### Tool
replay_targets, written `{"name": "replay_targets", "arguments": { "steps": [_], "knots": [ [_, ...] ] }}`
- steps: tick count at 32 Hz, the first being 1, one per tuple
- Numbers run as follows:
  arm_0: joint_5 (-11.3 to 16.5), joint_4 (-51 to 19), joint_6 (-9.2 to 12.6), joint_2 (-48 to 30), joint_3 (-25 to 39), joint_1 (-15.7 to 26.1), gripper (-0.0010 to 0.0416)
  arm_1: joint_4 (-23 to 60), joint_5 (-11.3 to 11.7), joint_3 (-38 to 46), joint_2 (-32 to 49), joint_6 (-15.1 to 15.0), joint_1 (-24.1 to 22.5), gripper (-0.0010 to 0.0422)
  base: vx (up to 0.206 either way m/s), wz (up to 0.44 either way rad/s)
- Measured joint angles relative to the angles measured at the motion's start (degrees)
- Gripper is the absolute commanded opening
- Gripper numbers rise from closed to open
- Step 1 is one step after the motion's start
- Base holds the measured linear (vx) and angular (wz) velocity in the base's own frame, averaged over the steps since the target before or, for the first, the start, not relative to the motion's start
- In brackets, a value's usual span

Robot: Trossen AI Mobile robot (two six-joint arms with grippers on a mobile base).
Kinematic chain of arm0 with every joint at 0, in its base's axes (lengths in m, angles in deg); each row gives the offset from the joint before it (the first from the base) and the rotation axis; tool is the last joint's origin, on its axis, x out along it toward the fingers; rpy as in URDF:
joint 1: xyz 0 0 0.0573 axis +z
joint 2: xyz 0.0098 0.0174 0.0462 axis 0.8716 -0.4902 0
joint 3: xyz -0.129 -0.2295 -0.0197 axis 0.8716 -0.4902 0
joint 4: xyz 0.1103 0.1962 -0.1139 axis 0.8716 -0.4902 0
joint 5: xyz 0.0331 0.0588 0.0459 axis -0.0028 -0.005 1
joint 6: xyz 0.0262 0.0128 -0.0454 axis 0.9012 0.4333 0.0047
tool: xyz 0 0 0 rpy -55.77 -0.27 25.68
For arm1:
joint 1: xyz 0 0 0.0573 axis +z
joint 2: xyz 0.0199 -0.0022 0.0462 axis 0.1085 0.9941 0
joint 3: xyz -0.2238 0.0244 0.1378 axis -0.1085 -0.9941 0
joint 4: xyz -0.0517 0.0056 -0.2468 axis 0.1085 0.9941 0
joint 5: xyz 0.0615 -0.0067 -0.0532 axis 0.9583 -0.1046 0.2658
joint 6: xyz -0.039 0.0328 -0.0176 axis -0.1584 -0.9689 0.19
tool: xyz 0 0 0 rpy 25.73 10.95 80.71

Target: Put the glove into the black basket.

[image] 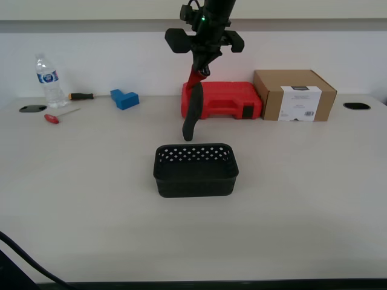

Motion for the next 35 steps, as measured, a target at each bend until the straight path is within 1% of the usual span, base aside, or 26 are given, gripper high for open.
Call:
{"name": "replay_targets", "arguments": {
  "steps": [5,6,8,9,10,12,13,14,15,16,17,18,19,20,23,25,26,27,28,29,30,31,32,33,34,35],
  "knots": [
    [0.1,-4.6,-1.6,4.5,0.0,2.0,-0.0002,0.0,0.0,0.0,0.0,0.0,0.0,0.0000,0.000,0.000],
    [0.2,-6.2,-1.8,5.3,-0.5,2.5,-0.0002,0.1,0.0,0.0,0.0,0.0,0.0,0.0000,0.000,0.000],
    [0.3,-6.4,-1.9,6.8,-2.4,3.0,-0.0002,0.0,0.0,0.0,0.0,0.0,0.0,0.0000,0.000,0.000],
    [0.3,-6.5,-1.9,8.7,-5.4,3.4,-0.0002,0.0,0.0,0.0,0.0,0.0,0.0,0.0000,0.000,0.000],
    [0.4,-6.1,-1.9,9.7,-6.3,4.1,-0.0002,0.0,0.0,0.0,0.0,0.0,0.0,0.0000,0.000,0.000],
    [0.3,-4.3,-1.7,13.8,-13.6,4.4,-0.0002,0.0,0.0,0.0,0.0,0.0,0.0,0.0000,0.000,0.000],
    [0.3,-4.2,-1.7,14.2,-13.8,4.7,-0.0002,0.0,0.0,0.0,0.0,0.0,0.0,0.0000,0.000,0.000],
    [0.2,-2.4,-1.5,18.1,-21.0,4.8,-0.0002,0.0,0.0,0.0,0.0,0.0,0.0,0.0000,0.000,0.000],
    [0.7,1.6,-1.1,20.6,-24.5,5.1,-0.0002,0.0,0.1,0.0,0.0,0.0,0.0,0.0000,0.000,0.000],
    [1.3,3.1,-0.7,22.3,-27.9,5.0,-0.0002,0.0,0.0,0.0,0.0,0.0,0.0,0.0000,0.000,0.000],
    [2.1,4.2,0.9,25.7,-32.9,5.2,-0.0002,0.0,0.0,0.0,0.0,0.0,0.0,0.0000,0.000,0.000],
    [2.7,5.5,1.1,26.3,-33.3,5.4,-0.0002,0.0,0.0,0.0,0.0,0.0,0.0,0.0000,-0.003,-0.046],
    [3.9,8.2,1.6,28.0,-36.4,5.6,-0.0002,0.0,0.1,0.0,0.0,0.0,0.0,0.0000,0.000,0.000],
    [4.7,7.7,1.9,29.4,-38.9,5.8,-0.0002,0.0,0.0,0.0,0.0,0.0,0.0,0.0000,0.000,0.000],
    [5.2,9.6,2.4,31.2,-44.3,7.3,-0.0002,0.0,0.1,0.0,0.0,0.0,0.0,0.0000,0.000,0.000],
    [5.2,12.5,3.1,31.4,-48.8,8.4,-0.0002,0.0,0.1,0.0,0.0,0.0,0.0,0.0000,0.000,0.000],
    [6.1,14.9,3.8,31.0,-51.4,8.6,-0.0002,0.1,0.1,0.0,0.0,0.0,0.0,0.0000,0.000,0.000],
    [7.8,17.9,5.8,30.9,-54.6,8.6,-0.0002,0.0,0.1,0.0,0.0,0.0,0.0,0.0000,0.000,0.000],
    [7.8,17.9,5.9,30.4,-54.9,8.6,-0.0002,0.0,0.1,0.0,0.0,0.0,0.0,0.0000,0.000,0.000],
    [8.3,21.7,6.8,29.7,-58.2,8.7,-0.0002,0.0,0.1,0.0,0.0,0.0,0.0,0.0000,0.000,0.000],
    [8.3,21.3,6.9,28.6,-58.5,8.7,-0.0002,0.0,0.0,0.0,0.0,0.0,0.0,0.0000,0.000,0.000],
    [9.2,23.0,7.0,26.2,-58.0,8.7,-0.0002,0.0,0.0,0.0,0.0,0.0,0.0,0.0000,0.000,0.000],
    [10.8,27.3,7.0,22.4,-57.1,8.7,-0.0002,0.0,0.1,0.0,0.0,0.0,0.0,0.0000,0.000,0.000],
    [10.7,26.6,7.0,21.0,-57.3,8.7,-0.0002,0.0,0.1,0.0,0.0,0.0,0.0,0.0000,0.000,0.000],
    [12.3,27.5,7.3,16.5,-54.8,8.7,-0.0002,0.0,0.1,0.0,0.0,0.0,0.0,0.0000,0.000,0.000],
    [14.0,29.6,7.4,10.7,-50.4,8.5,-0.0001,0.0,0.0,0.0,0.0,0.0,0.0,0.0000,-0.025,-0.039]
  ]
}}
